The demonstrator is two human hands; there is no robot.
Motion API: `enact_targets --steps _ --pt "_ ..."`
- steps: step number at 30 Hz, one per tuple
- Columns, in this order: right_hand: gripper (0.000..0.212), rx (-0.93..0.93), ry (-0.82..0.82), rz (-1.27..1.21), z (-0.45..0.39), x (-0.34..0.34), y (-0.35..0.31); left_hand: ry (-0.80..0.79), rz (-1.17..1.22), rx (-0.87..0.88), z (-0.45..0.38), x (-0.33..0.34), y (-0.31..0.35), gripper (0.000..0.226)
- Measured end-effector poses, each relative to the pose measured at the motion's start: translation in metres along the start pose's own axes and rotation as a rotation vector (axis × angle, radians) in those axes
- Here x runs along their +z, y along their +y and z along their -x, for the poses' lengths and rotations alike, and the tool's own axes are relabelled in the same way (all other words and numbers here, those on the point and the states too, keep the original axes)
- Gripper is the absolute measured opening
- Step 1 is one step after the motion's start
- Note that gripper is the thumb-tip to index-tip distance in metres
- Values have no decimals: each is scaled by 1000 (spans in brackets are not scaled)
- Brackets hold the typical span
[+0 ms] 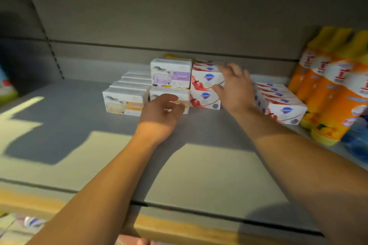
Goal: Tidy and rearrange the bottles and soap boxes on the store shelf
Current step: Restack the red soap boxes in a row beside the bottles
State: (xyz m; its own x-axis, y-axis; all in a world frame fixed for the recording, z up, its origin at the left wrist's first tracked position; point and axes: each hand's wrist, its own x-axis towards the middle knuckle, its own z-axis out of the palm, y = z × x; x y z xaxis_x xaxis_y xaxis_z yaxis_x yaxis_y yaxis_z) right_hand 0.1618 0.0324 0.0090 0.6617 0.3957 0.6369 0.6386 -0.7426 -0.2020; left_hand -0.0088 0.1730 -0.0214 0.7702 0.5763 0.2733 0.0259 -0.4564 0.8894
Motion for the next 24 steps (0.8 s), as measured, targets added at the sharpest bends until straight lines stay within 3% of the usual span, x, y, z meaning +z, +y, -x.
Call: enact_targets --steps 4,9,13,16,24 --pt "53 -4 122 -99 16 -11 -5 -28 50 -7 3 1 4 36" --pt "53 20 -5 -424 53 -50 -6 -95 109 28 9 6 8 49" --pt "46 90 -112 -603 86 -61 -6 -183 120 97 17 9 11 37" --pt "37 144 -168 -811 97 -62 2 -198 125 135 22 11 12 41" --pt "31 268 -290 -1036 100 -56 8 -277 444 110 26 13 16 18"
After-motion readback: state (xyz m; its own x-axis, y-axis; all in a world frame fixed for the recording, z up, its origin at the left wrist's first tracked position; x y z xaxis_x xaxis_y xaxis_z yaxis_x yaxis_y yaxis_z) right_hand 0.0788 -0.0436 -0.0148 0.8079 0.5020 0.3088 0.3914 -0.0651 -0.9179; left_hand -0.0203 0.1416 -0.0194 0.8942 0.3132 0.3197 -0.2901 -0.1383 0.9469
